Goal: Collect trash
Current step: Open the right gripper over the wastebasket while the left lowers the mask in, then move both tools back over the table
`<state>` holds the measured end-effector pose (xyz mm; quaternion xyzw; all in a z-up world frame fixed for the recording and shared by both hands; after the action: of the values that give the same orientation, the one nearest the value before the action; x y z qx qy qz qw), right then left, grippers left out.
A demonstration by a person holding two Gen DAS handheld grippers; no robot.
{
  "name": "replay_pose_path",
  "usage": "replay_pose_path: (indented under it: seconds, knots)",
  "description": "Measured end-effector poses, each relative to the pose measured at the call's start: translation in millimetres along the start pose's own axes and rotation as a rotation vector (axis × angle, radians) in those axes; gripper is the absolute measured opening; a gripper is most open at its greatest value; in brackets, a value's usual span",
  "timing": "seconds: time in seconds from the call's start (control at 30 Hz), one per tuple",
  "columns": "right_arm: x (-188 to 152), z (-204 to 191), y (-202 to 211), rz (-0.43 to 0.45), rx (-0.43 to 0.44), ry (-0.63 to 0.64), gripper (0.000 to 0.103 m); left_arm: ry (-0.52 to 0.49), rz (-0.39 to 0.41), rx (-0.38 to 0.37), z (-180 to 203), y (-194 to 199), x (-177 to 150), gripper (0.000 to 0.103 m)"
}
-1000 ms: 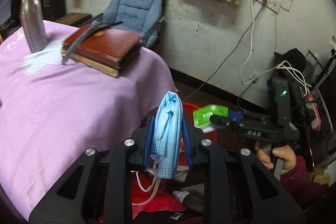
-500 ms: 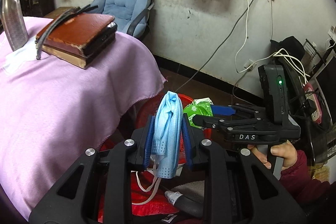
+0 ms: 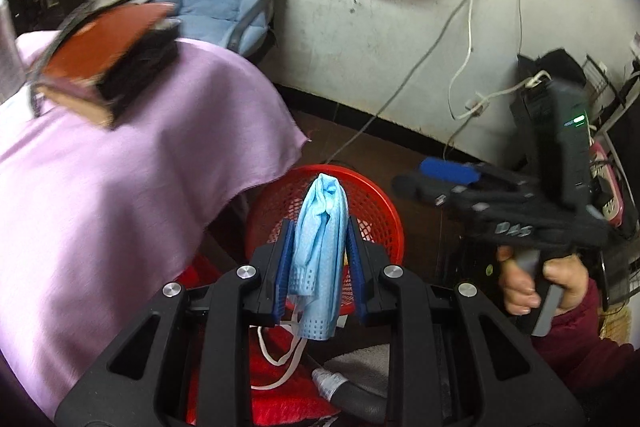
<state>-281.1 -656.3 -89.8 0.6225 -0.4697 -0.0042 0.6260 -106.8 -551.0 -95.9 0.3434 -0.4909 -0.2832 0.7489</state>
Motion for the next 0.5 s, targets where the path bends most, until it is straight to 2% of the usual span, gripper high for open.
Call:
replay_pose_path:
  seconds: [0.1, 0.13, 0.2, 0.27, 0.43, 0.5]
  knots:
    - [3.2, 11.5, 13.4, 0.046, 0.011, -0.044, 0.074, -0.023, -0.030, -0.032, 10.5, -16.7, 6.2, 0.032]
    - [4.1, 14.9, 17.2, 0.056, 0.016, -0.058, 0.074, -0.030, -0.040, -0.031, 13.6, -21.9, 8.0, 0.036]
    - [6.3, 20.2, 23.1, 0.074, 0.025, -0.071, 0.074, -0.025, -0.039, -0.016, 15.4, -25.8, 10.6, 0.068]
    - [7.1, 22.4, 26.6, 0.083, 0.030, -0.074, 0.074, -0.006, -0.010, -0.005, 12.6, -20.6, 11.7, 0.080]
    - [7.0, 21.0, 30.5, 0.097, 0.052, -0.078, 0.074, 0.038, 0.052, 0.024, -1.4, 6.1, 13.9, 0.082]
    - [7.2, 16.7, 31.0, 0.098, 0.058, -0.070, 0.074, 0.054, 0.081, 0.050, -8.0, 17.4, 12.9, 0.086]
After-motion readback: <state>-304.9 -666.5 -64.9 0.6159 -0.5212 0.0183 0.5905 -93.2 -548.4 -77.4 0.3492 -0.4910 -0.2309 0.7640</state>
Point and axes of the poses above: each gripper's, at about its wrist camera, not at the fingertips, and y roughly against the way its jaws point, z to its right, x to its top, the point moved 2 cm from there along -y, roughly the way its jaws point, and after that the axes turned 8 degrees about -x, right-handed, at the moved point
